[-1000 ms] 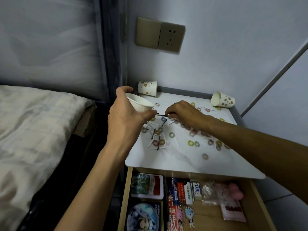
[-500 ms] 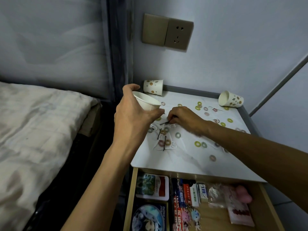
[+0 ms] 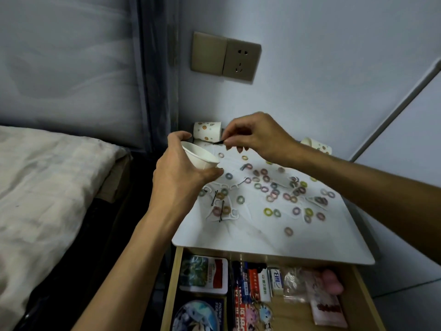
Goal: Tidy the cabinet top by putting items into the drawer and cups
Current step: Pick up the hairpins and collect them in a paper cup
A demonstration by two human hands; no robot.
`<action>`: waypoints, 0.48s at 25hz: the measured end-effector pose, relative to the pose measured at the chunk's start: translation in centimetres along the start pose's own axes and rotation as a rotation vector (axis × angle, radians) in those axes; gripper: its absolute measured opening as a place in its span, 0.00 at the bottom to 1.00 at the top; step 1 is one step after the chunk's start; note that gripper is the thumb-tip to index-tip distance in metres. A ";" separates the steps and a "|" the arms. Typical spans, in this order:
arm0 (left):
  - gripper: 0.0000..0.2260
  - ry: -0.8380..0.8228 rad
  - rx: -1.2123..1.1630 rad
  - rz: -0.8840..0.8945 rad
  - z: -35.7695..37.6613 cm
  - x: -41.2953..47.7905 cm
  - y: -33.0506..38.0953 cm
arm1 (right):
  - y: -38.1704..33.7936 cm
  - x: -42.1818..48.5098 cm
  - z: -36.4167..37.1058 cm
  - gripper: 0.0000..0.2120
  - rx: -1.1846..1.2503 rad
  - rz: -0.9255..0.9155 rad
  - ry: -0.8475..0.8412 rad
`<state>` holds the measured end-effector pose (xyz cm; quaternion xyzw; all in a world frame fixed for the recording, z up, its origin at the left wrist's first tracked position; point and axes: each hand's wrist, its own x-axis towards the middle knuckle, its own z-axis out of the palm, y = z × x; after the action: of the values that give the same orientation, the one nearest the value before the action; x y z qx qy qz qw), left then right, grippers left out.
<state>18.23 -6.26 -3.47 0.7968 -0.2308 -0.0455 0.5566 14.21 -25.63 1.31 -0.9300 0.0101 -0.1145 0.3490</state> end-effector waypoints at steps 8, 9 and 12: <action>0.38 0.022 -0.020 0.026 -0.9 -0.3 0.3 | -3.5 0.3 0.8 0.06 -0.054 -0.162 -0.046; 0.38 0.038 -0.030 0.030 -1.2 -0.2 0.2 | -2.3 0.0 1.1 0.05 0.025 -0.109 0.041; 0.38 0.070 -0.028 0.026 -1.8 -0.1 0.0 | 2.3 -1.8 3.0 0.04 -0.040 0.096 0.002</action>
<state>18.73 -4.68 -2.84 0.7869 -0.2209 -0.0137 0.5760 13.27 -25.28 -2.78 -0.9351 0.0574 -0.0982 0.3357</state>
